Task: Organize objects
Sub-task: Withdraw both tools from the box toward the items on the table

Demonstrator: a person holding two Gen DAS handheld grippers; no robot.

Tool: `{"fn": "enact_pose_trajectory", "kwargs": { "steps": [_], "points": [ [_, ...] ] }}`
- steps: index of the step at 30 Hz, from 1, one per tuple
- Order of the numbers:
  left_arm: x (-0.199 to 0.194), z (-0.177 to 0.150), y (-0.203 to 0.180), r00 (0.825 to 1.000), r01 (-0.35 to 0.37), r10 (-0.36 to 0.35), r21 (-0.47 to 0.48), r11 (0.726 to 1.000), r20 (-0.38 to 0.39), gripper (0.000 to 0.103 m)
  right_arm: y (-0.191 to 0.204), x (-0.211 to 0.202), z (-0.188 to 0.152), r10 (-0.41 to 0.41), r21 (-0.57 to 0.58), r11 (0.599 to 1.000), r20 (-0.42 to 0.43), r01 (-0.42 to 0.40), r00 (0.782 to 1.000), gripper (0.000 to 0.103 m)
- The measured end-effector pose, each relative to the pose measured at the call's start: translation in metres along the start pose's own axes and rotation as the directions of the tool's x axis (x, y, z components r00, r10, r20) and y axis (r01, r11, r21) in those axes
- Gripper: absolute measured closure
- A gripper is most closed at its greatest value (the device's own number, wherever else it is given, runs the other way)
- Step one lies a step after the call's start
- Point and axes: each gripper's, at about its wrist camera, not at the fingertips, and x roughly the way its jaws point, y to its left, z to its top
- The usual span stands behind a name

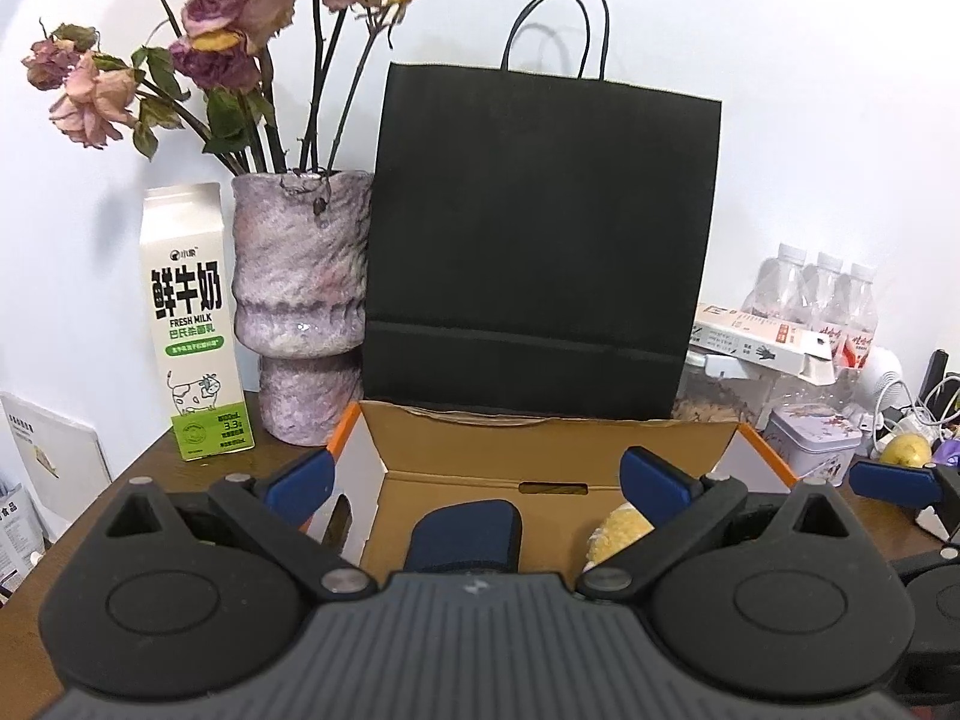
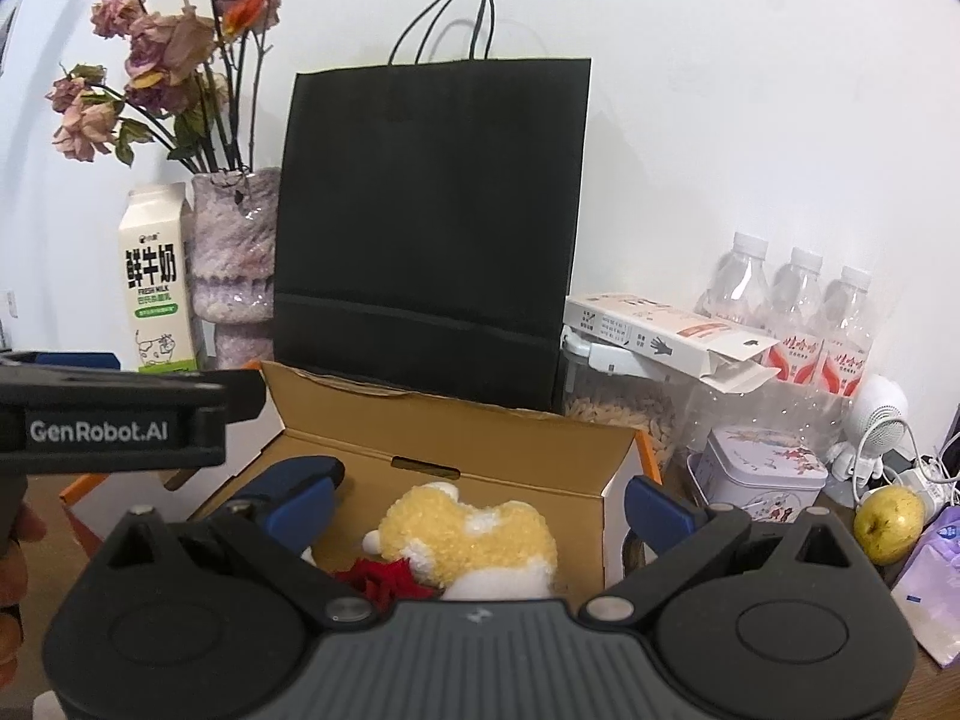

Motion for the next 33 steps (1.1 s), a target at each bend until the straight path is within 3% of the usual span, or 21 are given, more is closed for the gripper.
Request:
{"fn": "enact_pose_trajectory", "kwargs": {
  "steps": [15, 33],
  "points": [
    [-0.048, -0.017, -0.002, 1.000, 0.022, -0.022, 0.003, 1.000, 0.000, 0.000, 0.002, -0.050, -0.012, 0.005, -0.018, 1.000, 0.037, -0.004, 0.999, 0.000],
    [-0.127, -0.067, 0.008, 0.998, 0.059, -0.059, 0.019, 0.998, 0.000, 0.000, 0.005, -0.135, -0.065, 0.018, -0.015, 1.000, 0.055, -0.017, 0.998, 0.000]
  ]
}}
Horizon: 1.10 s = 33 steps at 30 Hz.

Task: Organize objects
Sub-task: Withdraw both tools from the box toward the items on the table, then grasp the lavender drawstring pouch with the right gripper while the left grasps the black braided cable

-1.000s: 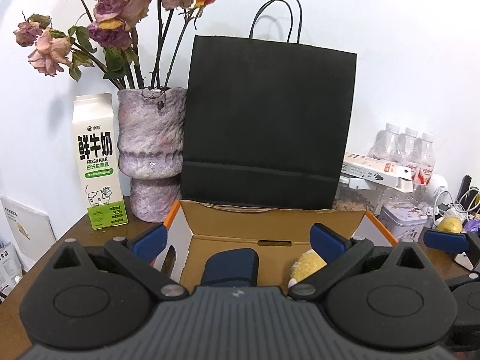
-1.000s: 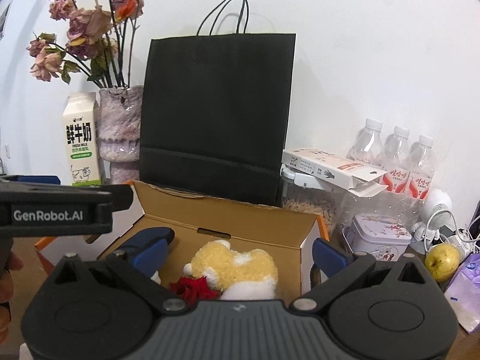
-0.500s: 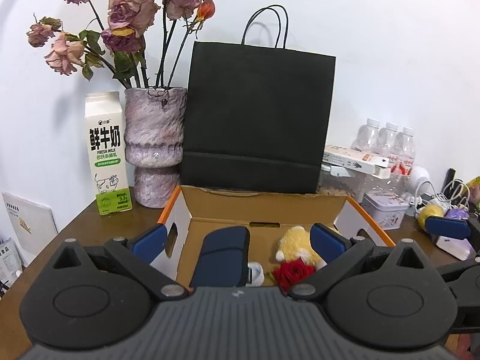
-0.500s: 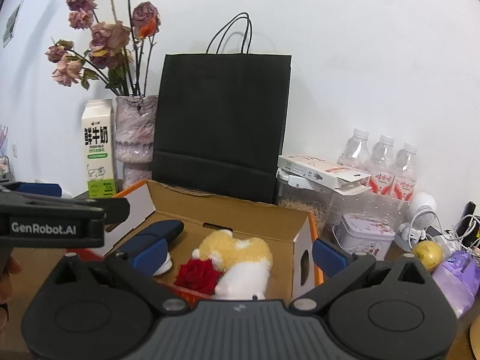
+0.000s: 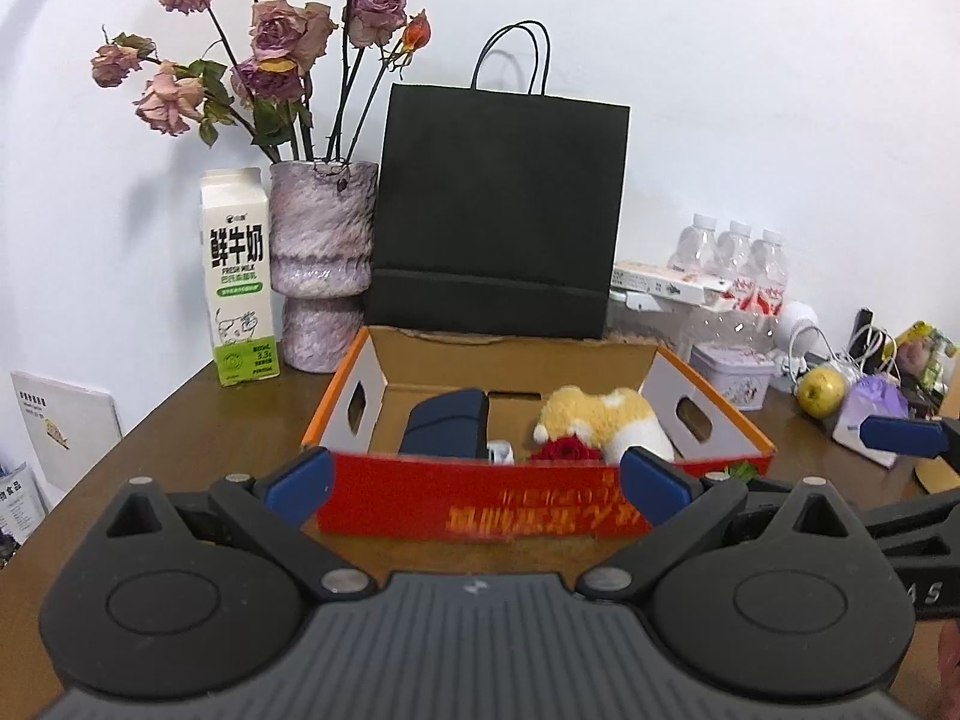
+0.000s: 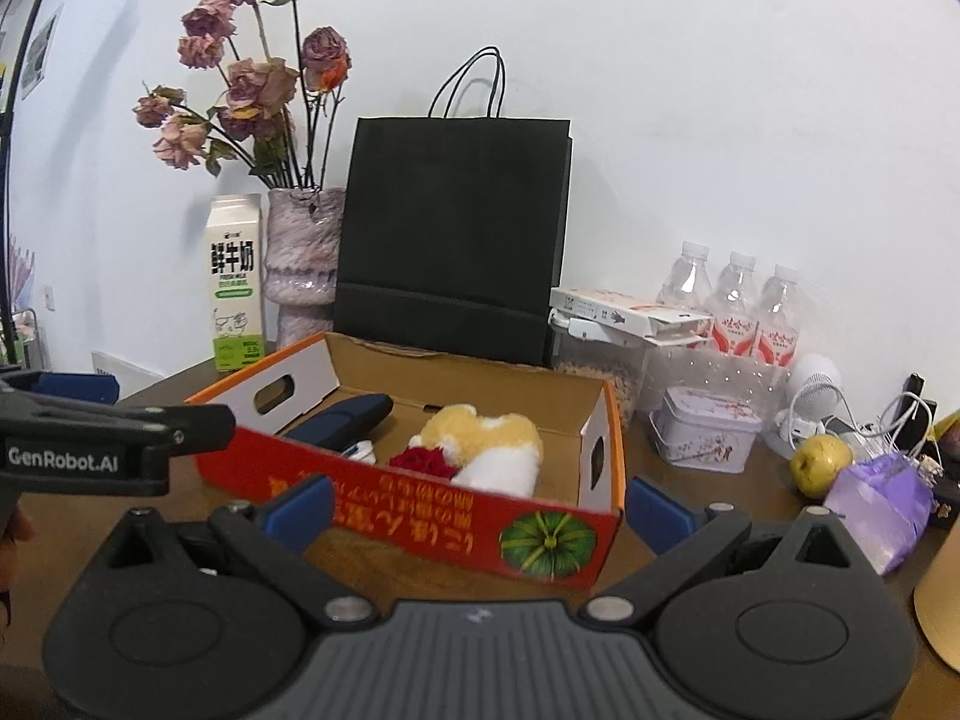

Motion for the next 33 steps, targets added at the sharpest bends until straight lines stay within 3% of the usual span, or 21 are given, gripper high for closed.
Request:
{"fn": "enact_pose_trajectory", "kwargs": {
  "steps": [12, 19, 33],
  "points": [
    [-0.051, -0.047, 0.011, 0.998, 0.049, -0.049, 0.011, 0.999, -0.040, 0.000, 0.004, -0.054, -0.056, 0.004, 0.052, 0.999, -0.031, -0.003, 1.000, 0.000],
    [-0.063, -0.076, 0.019, 0.987, 0.079, -0.076, 0.015, 0.997, -0.142, 0.000, 0.014, -0.072, -0.101, 0.006, 0.065, 0.998, -0.131, 0.003, 0.991, 0.000],
    [-0.072, -0.086, 0.018, 0.974, 0.110, -0.103, 0.027, 0.994, -0.201, 0.000, 0.022, -0.080, -0.120, 0.020, 0.119, 0.993, -0.268, 0.012, 0.963, 0.000]
  ]
}}
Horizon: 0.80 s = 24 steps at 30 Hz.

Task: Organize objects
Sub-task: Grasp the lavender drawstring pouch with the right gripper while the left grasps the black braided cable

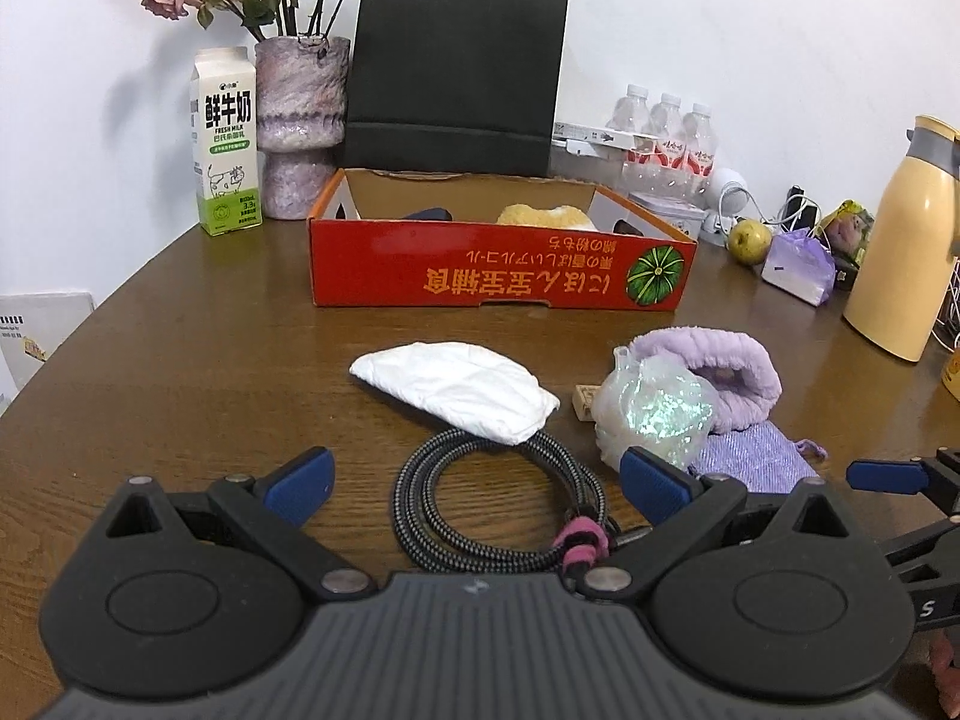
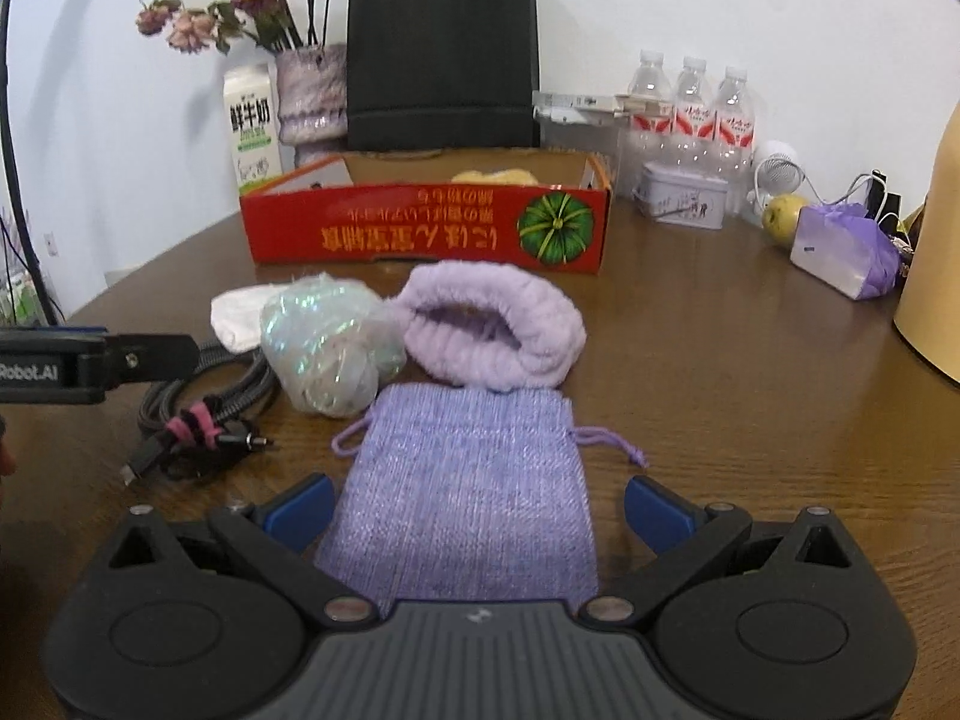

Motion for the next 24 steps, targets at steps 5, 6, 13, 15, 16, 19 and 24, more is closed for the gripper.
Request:
{"fn": "enact_pose_trajectory", "kwargs": {
  "steps": [5, 6, 13, 15, 16, 19, 24],
  "points": [
    [-0.002, -0.001, 0.004, 1.000, -0.004, 0.004, -0.015, 1.000, -0.006, 0.000, 0.006, 0.007, 0.000, -0.009, -0.012, 1.000, -0.044, 0.009, 0.999, 0.000],
    [-0.001, -0.002, 0.005, 1.000, -0.006, 0.006, -0.019, 1.000, -0.009, 0.000, 0.006, 0.007, 0.000, -0.009, -0.011, 1.000, -0.044, 0.009, 0.999, 0.000],
    [0.003, -0.003, 0.010, 0.999, -0.020, 0.018, -0.043, 0.999, -0.039, 0.000, 0.006, 0.009, 0.001, -0.005, -0.012, 1.000, -0.046, 0.004, 0.999, 0.000],
    [0.003, -0.004, 0.011, 0.999, -0.023, 0.021, -0.044, 0.999, -0.041, 0.000, 0.005, 0.009, 0.001, 0.000, -0.009, 1.000, -0.044, 0.000, 0.999, 0.000],
    [0.003, -0.004, 0.012, 0.999, -0.023, 0.021, -0.045, 0.999, -0.043, 0.000, 0.005, 0.008, 0.001, 0.003, -0.007, 1.000, -0.043, -0.003, 0.999, 0.002],
    [0.005, -0.005, 0.013, 0.999, -0.024, 0.021, -0.048, 0.999, -0.050, 0.000, 0.005, 0.004, 0.001, 0.010, -0.010, 1.000, -0.018, -0.010, 1.000, 0.026],
    [0.007, -0.006, 0.013, 0.998, -0.018, 0.015, -0.052, 0.998, -0.056, 0.000, -0.008, -0.004, 0.000, 0.026, 0.067, 0.997, 0.025, -0.028, 0.999, 0.093]
  ]
}}
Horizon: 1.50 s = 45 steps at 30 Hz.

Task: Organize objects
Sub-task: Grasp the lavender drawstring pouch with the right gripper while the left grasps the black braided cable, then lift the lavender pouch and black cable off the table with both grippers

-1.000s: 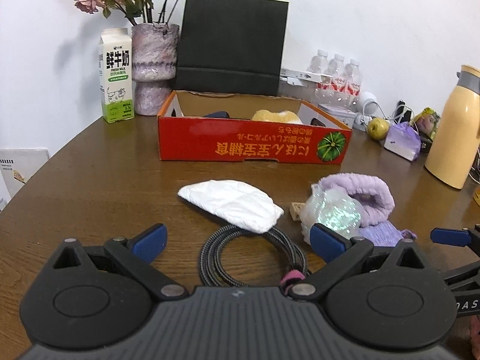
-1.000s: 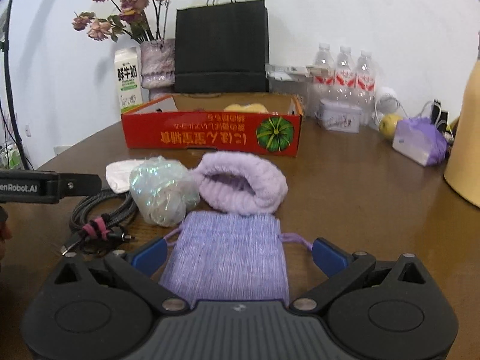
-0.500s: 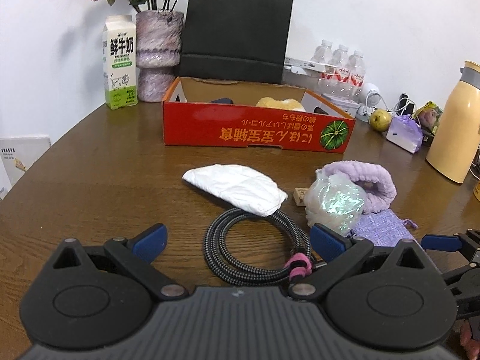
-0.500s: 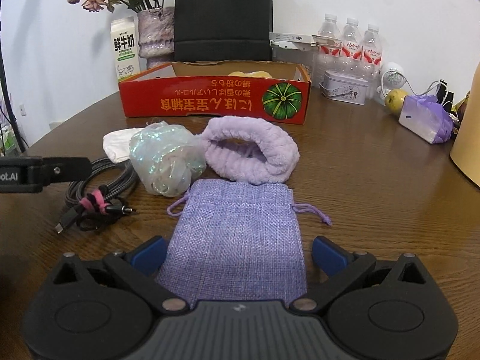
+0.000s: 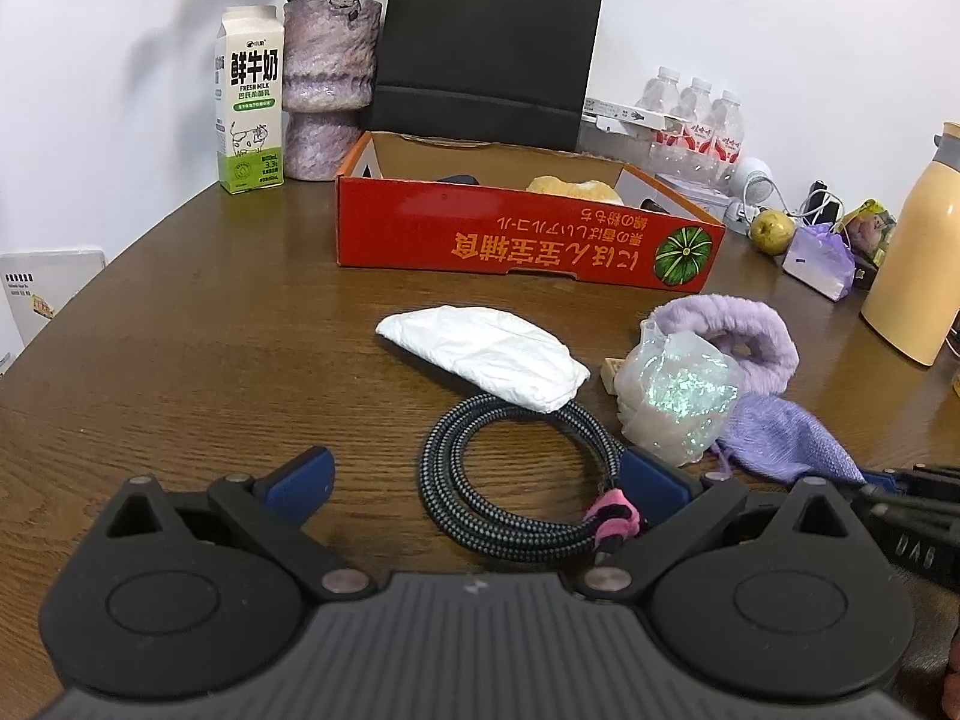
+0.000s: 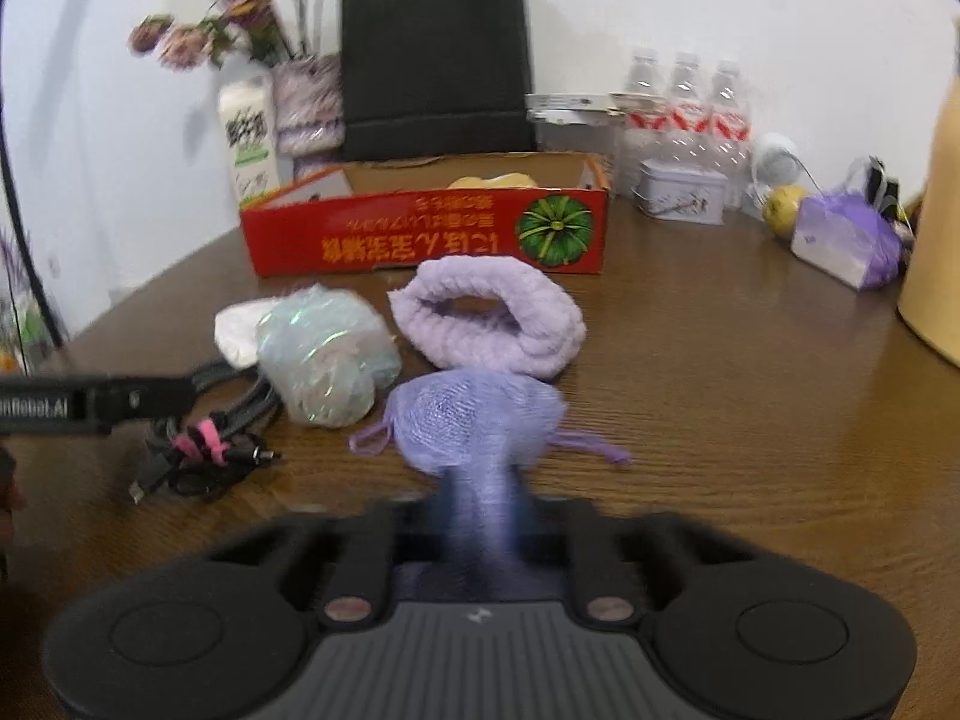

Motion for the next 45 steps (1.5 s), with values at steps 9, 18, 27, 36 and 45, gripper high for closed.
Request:
{"fn": "enact_pose_trajectory", "kwargs": {
  "steps": [9, 18, 27, 36, 45],
  "points": [
    [0.009, -0.002, -0.004, 0.999, 0.011, -0.010, 0.018, 1.000, -0.037, 0.000, -0.006, -0.021, -0.002, -0.020, 0.035, 0.999, 0.133, 0.015, 0.991, 0.094],
    [0.017, 0.013, -0.013, 0.994, 0.024, -0.022, 0.017, 1.000, -0.110, 0.000, -0.010, -0.030, -0.004, 0.014, 0.059, 0.998, 0.184, -0.026, 0.983, 0.093],
    [0.043, 0.025, -0.028, 0.980, -0.036, 0.045, 0.054, 0.998, -0.192, 0.000, -0.012, -0.034, -0.006, 0.026, 0.060, 0.997, 0.213, -0.039, 0.977, 0.093],
    [0.055, 0.022, -0.033, 0.972, -0.077, 0.098, 0.102, 0.992, -0.212, 0.000, -0.012, -0.037, -0.007, 0.045, 0.053, 0.997, 0.222, -0.058, 0.974, 0.092],
    [0.045, 0.017, -0.034, 0.974, -0.081, 0.100, 0.097, 0.992, -0.204, 0.010, -0.013, -0.039, -0.008, 0.056, 0.054, 0.996, 0.228, -0.070, 0.972, 0.091]
  ]
}}
